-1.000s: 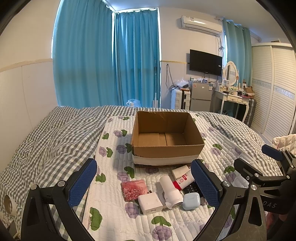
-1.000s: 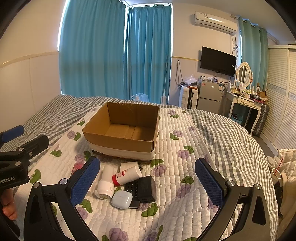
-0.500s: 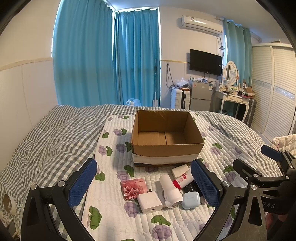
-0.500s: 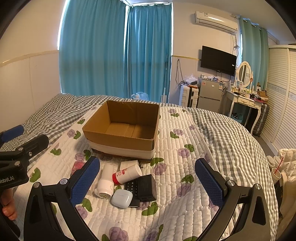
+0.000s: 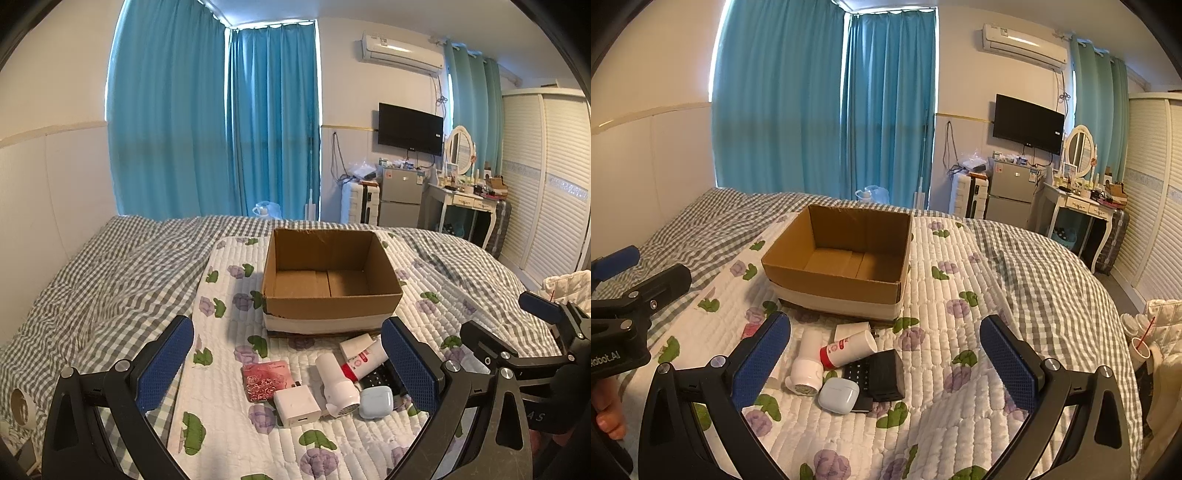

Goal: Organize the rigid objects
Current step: 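Move both tools toward the items in front of the cardboard box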

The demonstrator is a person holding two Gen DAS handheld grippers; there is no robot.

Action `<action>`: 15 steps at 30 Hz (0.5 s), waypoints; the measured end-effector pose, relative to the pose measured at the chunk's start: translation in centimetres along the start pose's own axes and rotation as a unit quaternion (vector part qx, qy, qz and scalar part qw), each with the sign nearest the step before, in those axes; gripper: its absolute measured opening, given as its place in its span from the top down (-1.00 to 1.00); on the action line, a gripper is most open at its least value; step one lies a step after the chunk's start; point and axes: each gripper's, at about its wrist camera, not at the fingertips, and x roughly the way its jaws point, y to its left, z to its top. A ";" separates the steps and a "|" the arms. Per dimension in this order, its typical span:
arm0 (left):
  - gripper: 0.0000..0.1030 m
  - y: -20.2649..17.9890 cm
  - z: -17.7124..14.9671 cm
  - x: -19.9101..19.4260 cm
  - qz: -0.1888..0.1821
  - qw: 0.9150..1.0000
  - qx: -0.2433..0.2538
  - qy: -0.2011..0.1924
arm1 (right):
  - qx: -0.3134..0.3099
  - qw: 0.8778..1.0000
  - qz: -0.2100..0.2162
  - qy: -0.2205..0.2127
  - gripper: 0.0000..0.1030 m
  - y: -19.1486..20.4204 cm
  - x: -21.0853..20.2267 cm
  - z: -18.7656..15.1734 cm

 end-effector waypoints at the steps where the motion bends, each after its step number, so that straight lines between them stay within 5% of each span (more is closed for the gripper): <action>1: -1.00 0.0 0.2 0.0 0.003 1.000 0.000 0.002 | -0.001 1.000 0.000 0.002 -1.00 -0.1 -0.2 0.3; 7: -1.00 0.1 0.9 2.8 0.018 0.999 0.006 0.048 | -0.023 0.999 0.004 0.038 -1.00 -1.1 1.0 2.6; 15: -0.92 -0.3 -4.8 11.2 0.036 0.985 0.016 0.171 | -0.063 0.991 0.000 0.118 -1.00 -1.9 8.0 1.2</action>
